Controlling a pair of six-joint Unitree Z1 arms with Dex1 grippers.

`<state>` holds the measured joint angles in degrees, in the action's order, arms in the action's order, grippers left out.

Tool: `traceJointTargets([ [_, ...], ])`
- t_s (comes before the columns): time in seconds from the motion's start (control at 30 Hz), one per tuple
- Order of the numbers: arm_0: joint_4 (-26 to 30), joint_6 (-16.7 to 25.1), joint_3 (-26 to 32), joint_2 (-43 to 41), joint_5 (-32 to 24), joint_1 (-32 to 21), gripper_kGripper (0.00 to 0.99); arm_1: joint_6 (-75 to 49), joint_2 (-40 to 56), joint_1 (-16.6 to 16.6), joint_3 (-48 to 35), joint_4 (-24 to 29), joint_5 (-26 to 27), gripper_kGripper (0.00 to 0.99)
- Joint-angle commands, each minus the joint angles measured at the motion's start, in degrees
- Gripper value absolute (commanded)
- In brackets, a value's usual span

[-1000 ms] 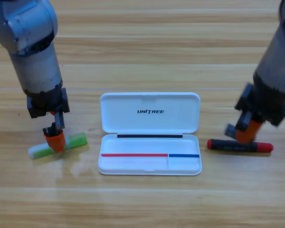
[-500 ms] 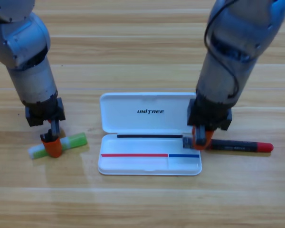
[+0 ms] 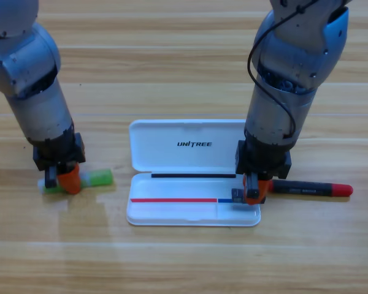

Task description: Clean up eraser and pencils

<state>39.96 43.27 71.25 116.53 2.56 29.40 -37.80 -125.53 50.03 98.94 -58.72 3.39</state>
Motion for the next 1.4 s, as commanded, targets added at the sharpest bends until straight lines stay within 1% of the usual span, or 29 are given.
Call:
traceJointTargets([
  [0.03,0.5,-0.2,-2.4,-1.7,2.7,-1.1,0.0,-0.3,-4.8,1.3,0.6,-0.5,2.0,0.0],
  [0.2,7.2,-0.6,2.2,-6.5,5.9,1.8,0.0,-0.3,-5.6,1.4,1.1,-0.3,2.7,0.0],
  [0.23,8.8,-0.8,3.5,-7.0,6.2,2.3,0.0,-0.3,-5.7,1.4,1.3,-0.3,2.6,0.032],
  [0.27,10.4,-1.1,5.0,-7.4,6.7,2.9,0.0,-0.3,-5.8,1.4,1.3,-0.3,2.4,0.204],
  [0.37,14.1,-1.7,8.5,-8.7,7.6,4.4,0.0,-0.3,-5.7,1.4,1.4,-0.3,1.7,0.79],
  [0.4,14.8,-1.7,9.3,-9.0,7.6,4.8,0.0,-0.2,-5.3,1.4,1.6,-0.3,1.1,0.891],
  [0.47,16.1,-1.6,10.8,-9.5,7.6,5.3,0.0,-0.1,-3.3,1.4,1.6,-0.4,0.1,0.966],
  [0.5,16.4,-1.6,11.2,-9.7,7.6,5.6,0.0,0.4,-1.5,1.4,1.3,-0.7,0.1,0.985],
  [0.6,16.9,-1.4,12.0,-9.9,7.6,6.4,0.0,1.2,6.3,1.4,-0.6,-3.2,0.1,0.99],
  [0.7,17.5,-1.3,13.5,-10.1,7.6,7.8,0.0,1.3,15.1,0.7,-5.4,-3.5,-0.1,0.99],
  [0.77,18.2,-1.1,14.7,-10.2,7.6,8.8,0.0,1.2,19.4,-0.5,-7.9,-3.5,-1.2,0.99],
  [0.9,19.2,-1.1,16.8,-10.4,7.5,11.3,0.0,1.2,24.0,-4.5,-11.0,-3.5,-2.6,0.99],
  [0.97,19.3,-0.7,17.4,-10.7,6.3,12.3,0.0,-0.1,23.3,-7.0,-11.8,-3.3,-2.9,0.99],
  [1.03,19.3,0.1,17.8,-10.6,4.9,13.1,0.0,-2.2,20.3,-9.6,-11.8,-3.2,-3.2,0.986],
  [1.13,19.3,1.2,17.9,-10.4,2.3,14.4,0.0,-4.6,14.7,-12.1,-11.4,-2.0,-4.0,0.977],
  [1.23,19.4,1.3,17.6,-9.8,1.0,16.5,0.0,-6.0,9.5,-13.3,-9.9,-1.0,-4.2,0.946],
  [1.4,19.4,1.5,17.0,-7.5,-1.1,20.7,0.0,-7.4,2.4,-14.1,-6.8,-0.7,-3.9,0.907],
])
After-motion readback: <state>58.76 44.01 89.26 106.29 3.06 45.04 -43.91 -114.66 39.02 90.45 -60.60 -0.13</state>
